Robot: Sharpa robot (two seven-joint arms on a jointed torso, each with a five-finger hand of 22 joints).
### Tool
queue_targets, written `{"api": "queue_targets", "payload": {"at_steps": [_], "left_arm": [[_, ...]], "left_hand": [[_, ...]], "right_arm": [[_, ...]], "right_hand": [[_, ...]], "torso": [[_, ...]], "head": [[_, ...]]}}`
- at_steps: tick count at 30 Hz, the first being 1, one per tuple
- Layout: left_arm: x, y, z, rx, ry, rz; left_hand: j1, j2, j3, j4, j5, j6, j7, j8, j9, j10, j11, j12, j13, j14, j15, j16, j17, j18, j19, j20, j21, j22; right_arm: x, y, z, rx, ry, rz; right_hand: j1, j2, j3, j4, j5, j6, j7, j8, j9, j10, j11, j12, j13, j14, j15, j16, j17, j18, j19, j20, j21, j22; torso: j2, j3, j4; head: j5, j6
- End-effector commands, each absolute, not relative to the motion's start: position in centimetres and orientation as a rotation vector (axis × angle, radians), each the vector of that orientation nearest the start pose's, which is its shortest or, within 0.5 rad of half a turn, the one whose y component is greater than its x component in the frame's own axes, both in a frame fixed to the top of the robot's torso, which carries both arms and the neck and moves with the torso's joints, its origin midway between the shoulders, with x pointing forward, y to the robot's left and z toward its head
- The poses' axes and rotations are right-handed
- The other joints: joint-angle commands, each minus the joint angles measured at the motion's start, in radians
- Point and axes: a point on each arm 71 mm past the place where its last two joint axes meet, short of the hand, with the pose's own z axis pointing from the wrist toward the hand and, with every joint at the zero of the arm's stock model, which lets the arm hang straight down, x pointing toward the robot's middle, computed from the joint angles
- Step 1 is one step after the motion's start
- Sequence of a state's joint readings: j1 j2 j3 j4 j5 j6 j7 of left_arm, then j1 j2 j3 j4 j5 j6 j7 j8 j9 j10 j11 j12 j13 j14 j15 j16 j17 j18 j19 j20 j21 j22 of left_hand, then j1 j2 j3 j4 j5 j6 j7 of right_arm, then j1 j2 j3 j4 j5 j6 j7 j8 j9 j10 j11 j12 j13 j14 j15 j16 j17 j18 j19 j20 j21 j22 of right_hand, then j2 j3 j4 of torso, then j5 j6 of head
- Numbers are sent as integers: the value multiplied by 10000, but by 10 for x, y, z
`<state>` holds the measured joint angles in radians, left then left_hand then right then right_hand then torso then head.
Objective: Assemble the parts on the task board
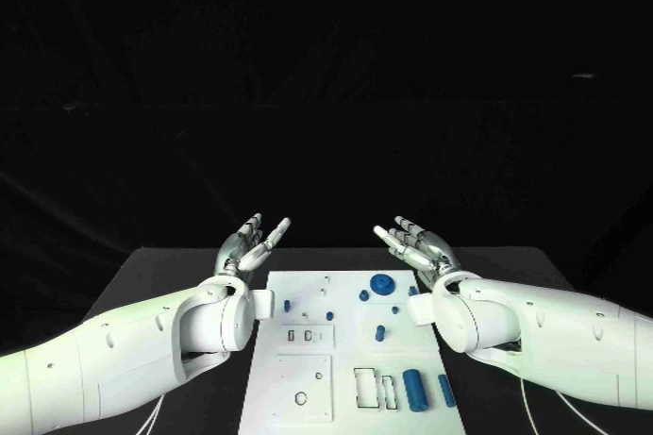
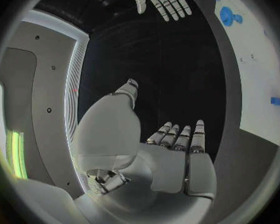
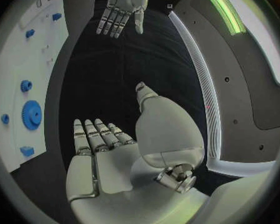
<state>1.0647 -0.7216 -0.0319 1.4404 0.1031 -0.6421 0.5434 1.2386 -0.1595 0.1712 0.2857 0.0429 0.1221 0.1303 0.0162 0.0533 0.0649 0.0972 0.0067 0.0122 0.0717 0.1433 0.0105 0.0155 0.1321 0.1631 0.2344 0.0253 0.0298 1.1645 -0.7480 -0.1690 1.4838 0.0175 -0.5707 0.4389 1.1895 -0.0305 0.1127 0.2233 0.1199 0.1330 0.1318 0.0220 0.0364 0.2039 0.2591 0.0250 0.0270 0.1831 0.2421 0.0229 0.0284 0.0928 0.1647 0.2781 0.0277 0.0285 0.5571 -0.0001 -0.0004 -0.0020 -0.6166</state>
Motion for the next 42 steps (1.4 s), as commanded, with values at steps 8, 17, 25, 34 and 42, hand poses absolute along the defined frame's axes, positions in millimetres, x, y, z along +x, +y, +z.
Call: {"api": "queue_targets", "payload": {"at_steps": [8,17,25,34,42], "left_arm": [[481,208,-236,-13207,11791,-13414],[482,213,-230,-12746,12005,-13644],[482,215,-226,-12434,12317,-13804],[478,212,-210,-11447,13247,-14780],[461,207,-191,-11142,13741,-15901]], "left_hand": [[1226,780,1141,16,50,2383,1223,891,786,3021,1301,803,395,2306,711,814,554,173,1326,594,611,307],[2321,376,1649,-399,62,6209,1095,2369,1835,7650,1253,1522,547,6856,514,2335,1415,398,5727,537,2353,991],[2561,216,1987,-609,76,6830,1068,2521,1844,8641,995,1436,552,7689,248,2533,1518,531,6418,450,2545,945],[2603,-103,2885,-902,70,7753,761,2839,1888,10079,567,1278,522,9569,-369,3515,2118,515,7825,-234,3639,1395],[2390,-277,2962,-1023,68,7817,709,2817,1865,10321,498,1045,528,9950,-499,3823,2406,486,7998,-411,4125,1660]], "right_arm": [[486,-198,-233,8359,15157,12694],[496,-208,-218,6117,14992,11778],[499,-211,-211,4969,15034,11098],[503,-206,-197,1546,16787,9205],[503,-198,-186,-1884,17572,6823]], "right_hand": [[2072,-25,785,-1524,77,3576,1576,1088,810,4207,-20,582,294,3730,-30,898,555,256,2266,136,909,407],[2085,-329,1686,-2388,78,6740,1250,1828,1263,7235,-463,569,371,6687,-530,1399,815,776,5340,111,1892,676],[1880,-545,2412,-2685,88,7395,1140,1795,1183,7971,-621,445,367,7507,-743,1512,834,899,5995,53,2065,635],[1266,-1446,3957,-3090,54,8323,762,1923,1258,9231,-1072,393,389,9273,-1314,2069,1257,922,7341,-489,2705,806],[1078,-1933,3798,-3127,27,8840,351,2142,1576,10269,-1560,496,603,11198,-2054,3478,2641,905,9055,-1267,3963,1427]], "torso": [[110,-32,28],[227,-46,62],[256,-41,86],[466,-68,157],[862,-189,253]], "head": [[-33,-215],[-91,-234],[-100,-278],[-200,-416],[-389,-452]]}}
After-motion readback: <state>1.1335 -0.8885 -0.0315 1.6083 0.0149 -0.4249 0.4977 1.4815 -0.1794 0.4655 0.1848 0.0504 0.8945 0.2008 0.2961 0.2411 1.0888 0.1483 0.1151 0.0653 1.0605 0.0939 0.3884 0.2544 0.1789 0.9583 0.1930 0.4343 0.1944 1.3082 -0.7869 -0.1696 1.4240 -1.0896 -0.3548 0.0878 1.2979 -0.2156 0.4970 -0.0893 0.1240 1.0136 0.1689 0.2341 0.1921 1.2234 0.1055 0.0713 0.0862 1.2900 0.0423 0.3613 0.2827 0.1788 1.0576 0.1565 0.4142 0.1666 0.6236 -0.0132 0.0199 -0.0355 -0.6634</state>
